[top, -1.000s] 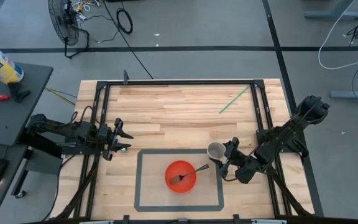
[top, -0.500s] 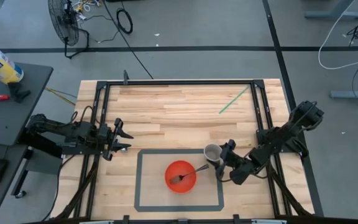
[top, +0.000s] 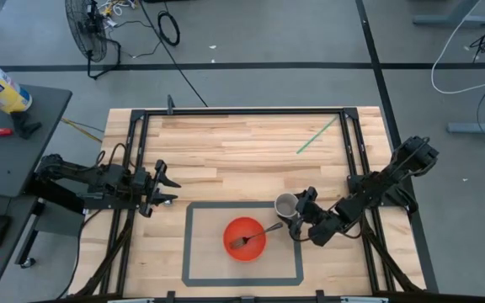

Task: Pick & Place Utensil
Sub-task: Put the white cup on the gray mat to the top right of the orange bowl

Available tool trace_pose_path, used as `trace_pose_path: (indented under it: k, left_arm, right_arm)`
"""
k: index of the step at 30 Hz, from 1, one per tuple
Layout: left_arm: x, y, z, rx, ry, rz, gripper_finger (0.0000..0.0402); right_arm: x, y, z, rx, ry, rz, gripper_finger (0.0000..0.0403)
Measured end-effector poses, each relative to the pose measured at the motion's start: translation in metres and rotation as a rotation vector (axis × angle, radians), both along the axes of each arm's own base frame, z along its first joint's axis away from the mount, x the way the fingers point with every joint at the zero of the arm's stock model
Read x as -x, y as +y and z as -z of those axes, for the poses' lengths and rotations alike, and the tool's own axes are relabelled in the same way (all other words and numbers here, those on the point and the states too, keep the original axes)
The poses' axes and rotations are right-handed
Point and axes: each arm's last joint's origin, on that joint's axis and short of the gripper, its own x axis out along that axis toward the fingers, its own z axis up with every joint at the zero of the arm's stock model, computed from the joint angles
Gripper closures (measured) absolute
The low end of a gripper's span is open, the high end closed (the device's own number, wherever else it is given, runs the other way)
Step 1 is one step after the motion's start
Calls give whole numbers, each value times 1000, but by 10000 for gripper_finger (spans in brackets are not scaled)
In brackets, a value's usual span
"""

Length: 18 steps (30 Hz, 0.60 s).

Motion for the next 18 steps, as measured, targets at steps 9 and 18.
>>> trace_pose_path:
  k: [9,18]
  left_arm:
    - [0,0,0,0,0,0,239]
    - [0,0,0,0,0,0,239]
  right_arm:
    - [2,-2,-7,-69,43,-56,5]
    - [15,-11,-19,-128,140,-84,3]
